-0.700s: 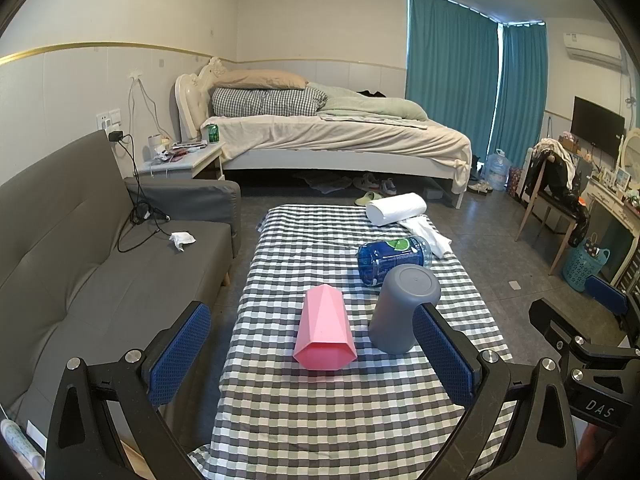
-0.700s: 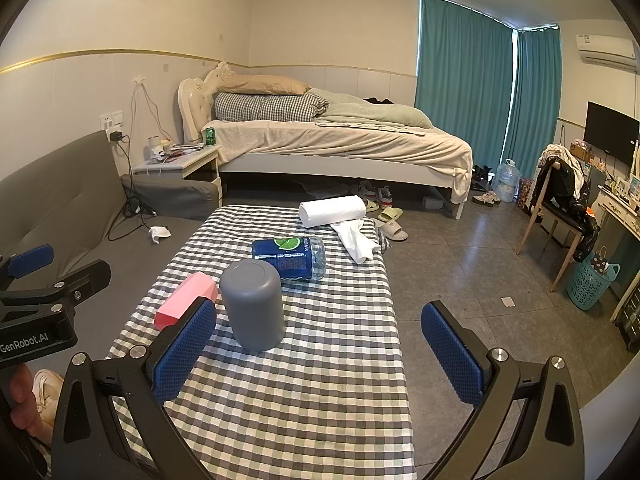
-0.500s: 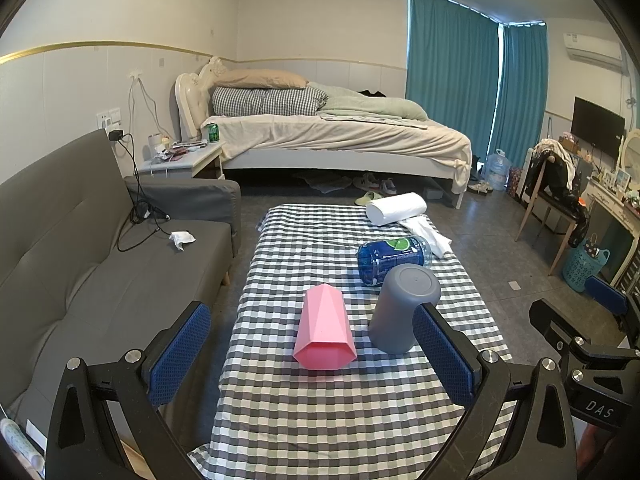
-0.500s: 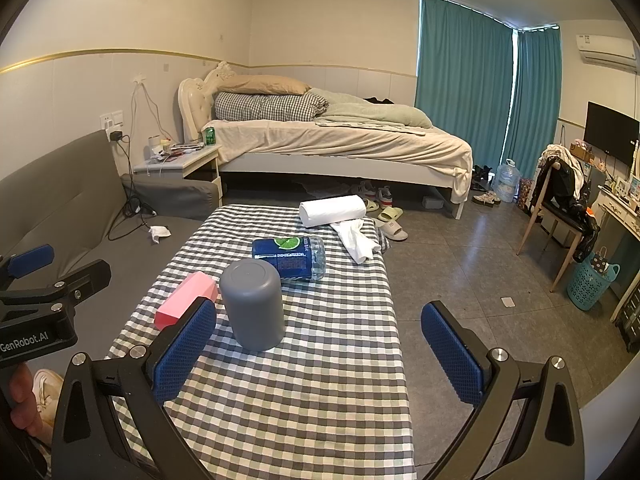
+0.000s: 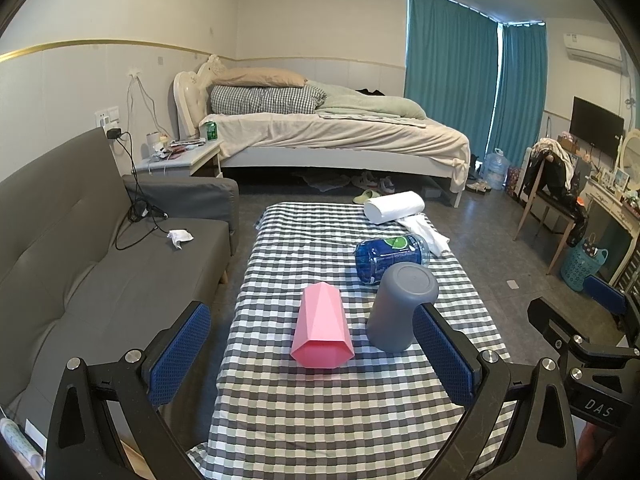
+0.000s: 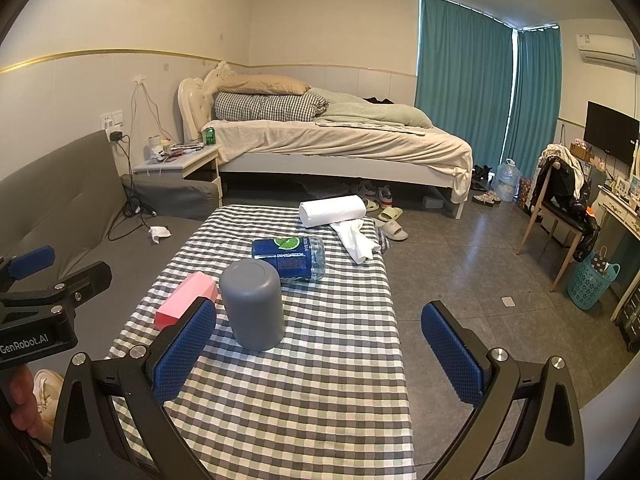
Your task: Flip cup upside down
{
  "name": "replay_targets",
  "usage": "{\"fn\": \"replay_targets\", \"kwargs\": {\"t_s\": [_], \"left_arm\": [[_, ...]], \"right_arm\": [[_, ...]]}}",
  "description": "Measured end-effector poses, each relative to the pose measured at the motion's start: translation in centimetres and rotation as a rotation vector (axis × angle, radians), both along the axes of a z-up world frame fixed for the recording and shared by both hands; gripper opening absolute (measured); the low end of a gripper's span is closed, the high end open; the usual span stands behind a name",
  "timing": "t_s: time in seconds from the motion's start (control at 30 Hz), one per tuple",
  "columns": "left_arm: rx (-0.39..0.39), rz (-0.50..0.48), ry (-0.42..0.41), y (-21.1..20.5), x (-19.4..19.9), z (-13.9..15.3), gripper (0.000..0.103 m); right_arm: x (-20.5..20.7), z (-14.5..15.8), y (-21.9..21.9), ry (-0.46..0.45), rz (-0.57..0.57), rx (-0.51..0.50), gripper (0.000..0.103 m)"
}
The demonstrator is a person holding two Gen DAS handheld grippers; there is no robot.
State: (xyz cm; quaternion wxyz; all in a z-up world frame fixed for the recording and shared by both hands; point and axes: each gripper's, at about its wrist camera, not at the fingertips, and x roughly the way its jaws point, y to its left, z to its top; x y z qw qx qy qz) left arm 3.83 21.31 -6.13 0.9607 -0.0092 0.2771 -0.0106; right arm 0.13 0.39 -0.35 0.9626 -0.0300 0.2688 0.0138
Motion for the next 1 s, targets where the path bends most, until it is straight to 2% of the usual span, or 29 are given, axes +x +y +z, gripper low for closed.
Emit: {"fn": "replay_targets", "kwargs": {"t_s": [0.5, 0.6, 0.73, 0.87, 1.0], "left_arm": [[-0.01, 0.005, 0.016, 0.1, 0.2, -0.7, 0.103], [0.012, 0.017, 0.034, 0.0, 0.8, -1.3, 0.103], [0.051, 0.037, 0.088, 0.1, 2.5, -2.7, 0.103], [0.075, 0.056, 0.181, 0.2, 5.6, -5.0, 0.103], [0.037, 0.055, 0.27, 0.7, 9.2, -7.8, 0.103]], "right_arm": [[0.1, -0.1, -0.3, 0.004, 0.001, -0.005, 0.103], [0.5, -0.5, -0.7, 0.023, 0.004, 0.008, 0.103], [1.7, -1.5, -1.3, 0.069, 0.001, 0.042, 0.103], [3.0, -2.1, -2.0, 0.088, -0.018, 0.061, 0.103], [4.5, -3.5, -2.7, 0.137, -0.03, 0.082, 0.103]]}}
